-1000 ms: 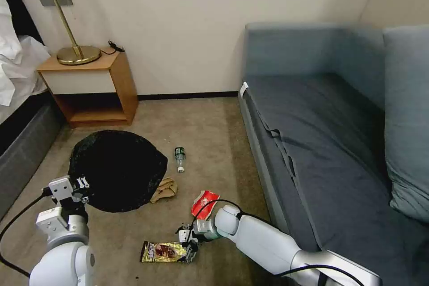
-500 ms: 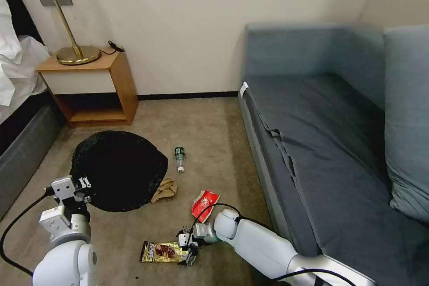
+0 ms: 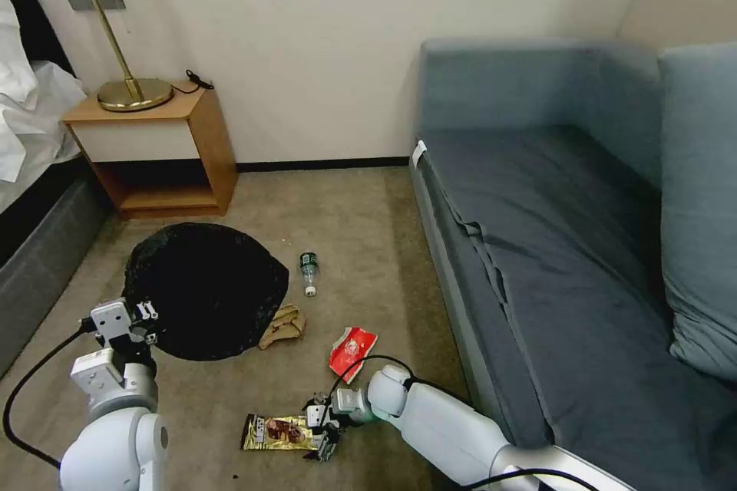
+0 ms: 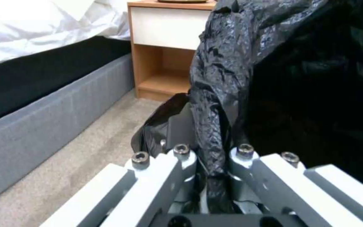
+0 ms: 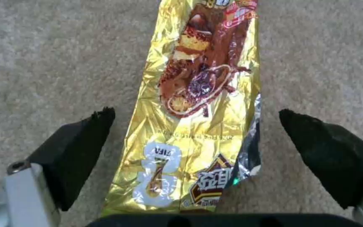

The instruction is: Pick up the trash bin, then pick up the garbage on the floor and place it into the trash bin.

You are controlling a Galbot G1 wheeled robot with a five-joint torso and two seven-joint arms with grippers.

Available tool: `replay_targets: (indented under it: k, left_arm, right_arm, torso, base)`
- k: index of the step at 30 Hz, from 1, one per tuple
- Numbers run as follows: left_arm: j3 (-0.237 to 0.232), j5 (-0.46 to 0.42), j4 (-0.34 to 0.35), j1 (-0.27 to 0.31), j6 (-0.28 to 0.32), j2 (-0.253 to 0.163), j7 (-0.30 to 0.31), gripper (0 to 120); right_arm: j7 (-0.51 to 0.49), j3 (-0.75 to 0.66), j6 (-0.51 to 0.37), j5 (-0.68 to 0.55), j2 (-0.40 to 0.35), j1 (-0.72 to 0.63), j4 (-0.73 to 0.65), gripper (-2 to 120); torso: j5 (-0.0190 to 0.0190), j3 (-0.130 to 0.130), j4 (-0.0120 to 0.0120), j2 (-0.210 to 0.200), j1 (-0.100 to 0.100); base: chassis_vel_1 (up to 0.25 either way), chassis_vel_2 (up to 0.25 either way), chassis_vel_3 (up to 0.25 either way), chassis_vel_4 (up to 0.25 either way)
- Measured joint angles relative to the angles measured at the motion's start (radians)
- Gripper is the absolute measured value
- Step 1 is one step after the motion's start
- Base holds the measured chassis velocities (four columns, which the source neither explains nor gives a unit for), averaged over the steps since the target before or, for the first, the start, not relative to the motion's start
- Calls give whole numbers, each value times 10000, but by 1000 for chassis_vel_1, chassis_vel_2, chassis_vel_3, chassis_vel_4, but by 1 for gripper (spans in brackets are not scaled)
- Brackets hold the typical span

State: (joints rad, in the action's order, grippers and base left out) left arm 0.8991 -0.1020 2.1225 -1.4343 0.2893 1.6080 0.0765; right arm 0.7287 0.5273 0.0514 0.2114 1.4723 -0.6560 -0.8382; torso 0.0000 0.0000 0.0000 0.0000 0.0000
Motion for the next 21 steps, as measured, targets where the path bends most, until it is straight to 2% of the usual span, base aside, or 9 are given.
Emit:
replay_targets:
  k: [11,14,16,17,19,20,21]
  left_arm:
    - [-7,-10,-5,-59,-1,0,0,4]
    - [37,-12,-4,-70,-10,0,0,4]
    - [63,-24,7,-67,-12,0,0,4]
    - [63,-24,7,-67,-12,0,0,4]
    - [56,-24,9,-65,-26,0,0,4]
    - [56,-24,9,-65,-26,0,0,4]
    - [41,-23,2,-62,-28,0,0,4]
  right_arm:
    - [-80,-123,29,14,11,-34,104,99]
    - [-102,-133,56,15,2,-14,191,93]
    - [-101,-153,91,11,0,-1,234,83]
    - [-101,-153,91,11,0,-1,234,83]
    - [-99,-193,111,9,3,-14,249,71]
    - [-99,-193,111,9,3,-14,249,71]
    - [-102,-208,121,10,6,-26,256,65]
  torso:
    - [0,0,0,0,0]
    - [0,0,0,0,0]
    - [0,0,0,0,0]
    - [0,0,0,0,0]
    - [1,0,0,0,0]
    - [1,0,0,0,0]
    - [0,-1,-1,1,0]
  base:
    - [0,0,0,0]
    - [0,0,0,0]
    - [0,0,0,0]
    - [0,0,0,0]
    - [0,0,0,0]
    - [0,0,0,0]
    - [0,0,0,0]
